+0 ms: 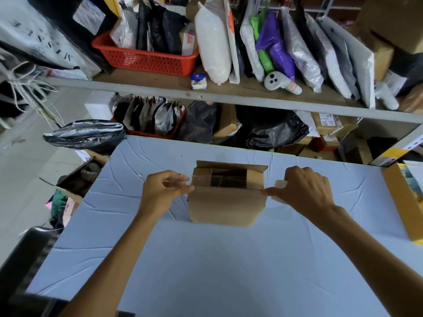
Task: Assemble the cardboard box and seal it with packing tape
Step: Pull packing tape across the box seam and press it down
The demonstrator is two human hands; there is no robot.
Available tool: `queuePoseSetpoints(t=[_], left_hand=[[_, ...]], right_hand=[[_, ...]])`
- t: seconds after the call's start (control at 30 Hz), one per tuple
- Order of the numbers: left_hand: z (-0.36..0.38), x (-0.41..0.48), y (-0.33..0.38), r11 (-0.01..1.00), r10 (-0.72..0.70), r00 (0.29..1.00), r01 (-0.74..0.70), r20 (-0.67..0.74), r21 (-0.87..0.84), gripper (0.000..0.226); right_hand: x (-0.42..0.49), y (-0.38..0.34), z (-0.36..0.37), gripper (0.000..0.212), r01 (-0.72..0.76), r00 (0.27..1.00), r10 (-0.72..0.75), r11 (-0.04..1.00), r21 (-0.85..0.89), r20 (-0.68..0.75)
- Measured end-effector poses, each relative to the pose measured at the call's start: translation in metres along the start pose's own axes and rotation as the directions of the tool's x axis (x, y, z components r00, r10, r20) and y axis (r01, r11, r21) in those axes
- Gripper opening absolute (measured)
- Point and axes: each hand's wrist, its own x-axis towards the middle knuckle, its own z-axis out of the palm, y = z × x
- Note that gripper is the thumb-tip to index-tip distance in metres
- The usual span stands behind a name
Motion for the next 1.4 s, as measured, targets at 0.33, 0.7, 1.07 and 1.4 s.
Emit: queuePoseSetpoints(t=[0.33, 0.7, 1.07, 1.4], left_hand=[[0.018, -0.004, -0.014, 0.990, 0.112, 0.990, -0.118, -0.082, -0.072, 0.018], [0.017, 0.003, -0.022, 0.985, 0.158, 0.986, -0.161, -0.050, -0.064, 0.019], [0.020, 0.015, -0.025, 0.985, 0.150, 0.987, -0.154, -0.053, -0.077, 0.014], [0.030, 0.024, -0.025, 0.982, 0.155, 0.984, -0.164, -0.090, -0.097, 0.013]], right_hand=[[-0.003, -0.003, 0.005, 0.061, -0.010, 1.000, 0.009, 1.000, -0.024, -0.016], [0.005, -0.003, 0.008, 0.090, 0.051, 0.998, -0.050, 0.998, -0.026, 0.036], [0.036, 0.008, 0.006, 0.058, 0.206, 0.964, -0.223, 0.971, 0.120, 0.147], [0.046, 0.012, 0.015, 0.044, 0.188, 0.968, -0.212, 0.967, 0.169, 0.134]])
